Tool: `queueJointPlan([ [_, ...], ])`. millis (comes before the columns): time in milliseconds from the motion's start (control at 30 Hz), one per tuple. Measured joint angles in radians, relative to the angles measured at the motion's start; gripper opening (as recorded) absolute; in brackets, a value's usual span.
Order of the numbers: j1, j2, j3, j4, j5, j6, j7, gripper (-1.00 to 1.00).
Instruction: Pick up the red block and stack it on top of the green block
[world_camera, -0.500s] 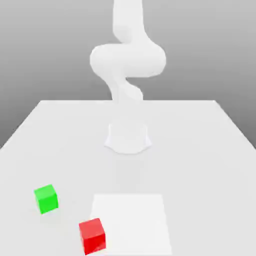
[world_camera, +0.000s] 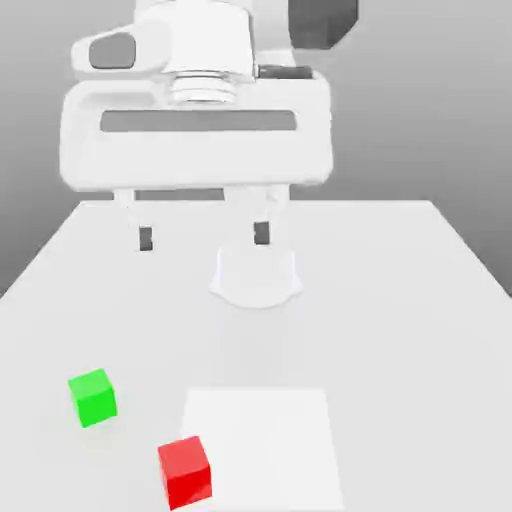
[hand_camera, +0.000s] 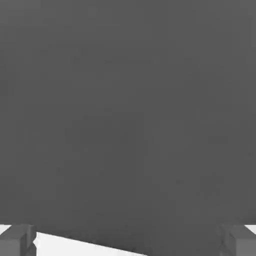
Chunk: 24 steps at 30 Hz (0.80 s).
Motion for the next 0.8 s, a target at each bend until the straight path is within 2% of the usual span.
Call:
queueJointPlan([
  [300,-0.038,0.325,-0.016,-0.058,0.029,0.124,-0.204,0.00],
  [467,-0.079,0.506,0.029,-0.043,0.082,0.255,-0.268,0.00],
  [500,-0.089,0.536,0.041,-0.038,0.093,0.279,-0.276,-1.00],
  [700,-0.094,0.551,0.048,-0.036,0.097,0.290,-0.279,-1.00],
  [800,-0.080,0.487,0.028,-0.046,0.069,0.238,-0.259,-1.00],
])
